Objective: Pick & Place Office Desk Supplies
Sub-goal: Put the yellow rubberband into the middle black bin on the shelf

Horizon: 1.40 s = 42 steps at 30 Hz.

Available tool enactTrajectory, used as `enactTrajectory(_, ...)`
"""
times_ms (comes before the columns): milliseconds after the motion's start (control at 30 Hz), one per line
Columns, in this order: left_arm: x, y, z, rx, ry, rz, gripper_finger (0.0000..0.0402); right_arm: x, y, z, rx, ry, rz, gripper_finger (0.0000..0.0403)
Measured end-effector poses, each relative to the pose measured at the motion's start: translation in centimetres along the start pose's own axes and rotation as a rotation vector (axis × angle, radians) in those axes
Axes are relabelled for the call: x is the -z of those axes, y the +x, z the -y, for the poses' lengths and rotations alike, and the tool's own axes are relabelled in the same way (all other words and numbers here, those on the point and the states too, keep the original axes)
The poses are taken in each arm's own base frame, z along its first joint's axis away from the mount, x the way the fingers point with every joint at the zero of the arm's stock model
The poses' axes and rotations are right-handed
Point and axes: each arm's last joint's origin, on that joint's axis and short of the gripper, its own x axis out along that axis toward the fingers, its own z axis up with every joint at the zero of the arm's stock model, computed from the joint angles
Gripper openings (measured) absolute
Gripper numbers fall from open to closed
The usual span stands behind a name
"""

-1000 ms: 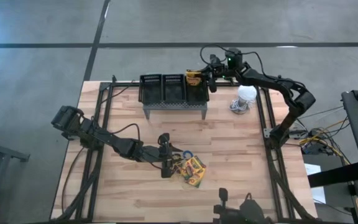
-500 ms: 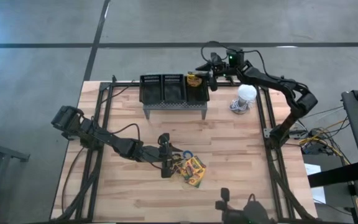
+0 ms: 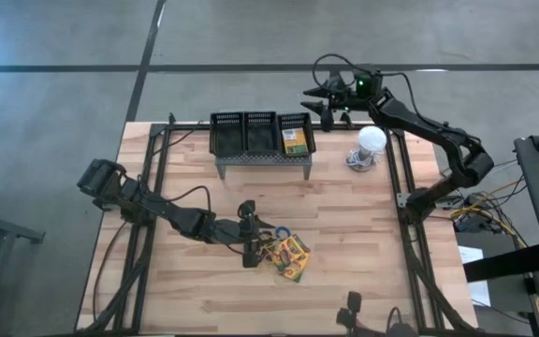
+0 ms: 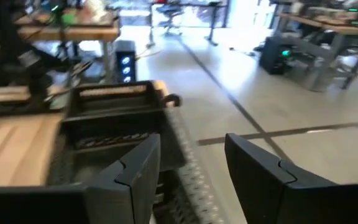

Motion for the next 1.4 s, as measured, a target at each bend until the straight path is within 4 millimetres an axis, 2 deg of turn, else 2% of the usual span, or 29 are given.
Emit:
enactTrajectory(133, 0.0, 0.0, 0.0, 0.000, 0.000, 0.000, 0.0165, -0.7, -0.4, -3.2, -0.088, -0.076, -0.057, 0.0168)
enactTrajectory(233, 0.0, 0.0, 0.0, 0.000, 0.000, 0.000, 0.0165, -0.9, -0.6, -6.8, -0.150, -0.112, -0.076, 0.0161)
enactTrajectory(333, 0.0, 0.0, 0.0, 0.000, 0.001, 0.000, 0.0165, -0.1, -1.0, -10.8, -0.172, -0.154, -0.102, 0.0152)
enactTrajectory(500, 0.0, 0.0, 0.0, 0.000, 0.001, 0.000, 0.0165, 3.3, -2.5, -17.7, -0.233, -0.183, -0.164, 0.0134)
enactTrajectory(600, 0.0, 0.0, 0.0, 0.001, 0.000, 0.002, 0.0165, 6.3, -3.5, -21.5, -0.305, -0.153, -0.160, 0.0123)
enactTrajectory(767, -0.1, 0.0, 0.0, 0.000, -0.003, 0.011, 0.0165, 11.4, -5.0, -26.3, -0.378, -0.081, -0.052, 0.0109)
enactTrajectory(900, -0.3, 0.0, 0.0, 0.001, -0.007, 0.030, 0.0165, 14.9, -5.9, -28.2, -0.348, -0.069, -0.011, 0.0100)
enactTrajectory(1067, -0.3, 0.1, -0.2, -0.004, 0.008, 0.032, 0.0165, 17.5, -5.6, -28.7, -0.281, -0.057, -0.048, 0.0089)
enactTrajectory(1233, -0.4, 0.2, -0.2, -0.004, 0.003, 0.046, 0.0165, 19.4, -4.6, -29.1, -0.275, -0.103, -0.147, 0.0081)
enactTrajectory(1400, 0.0, 0.6, -0.1, -0.008, 0.009, 0.035, 0.0165, 20.0, -3.0, -30.0, -0.275, -0.163, -0.185, 0.0073)
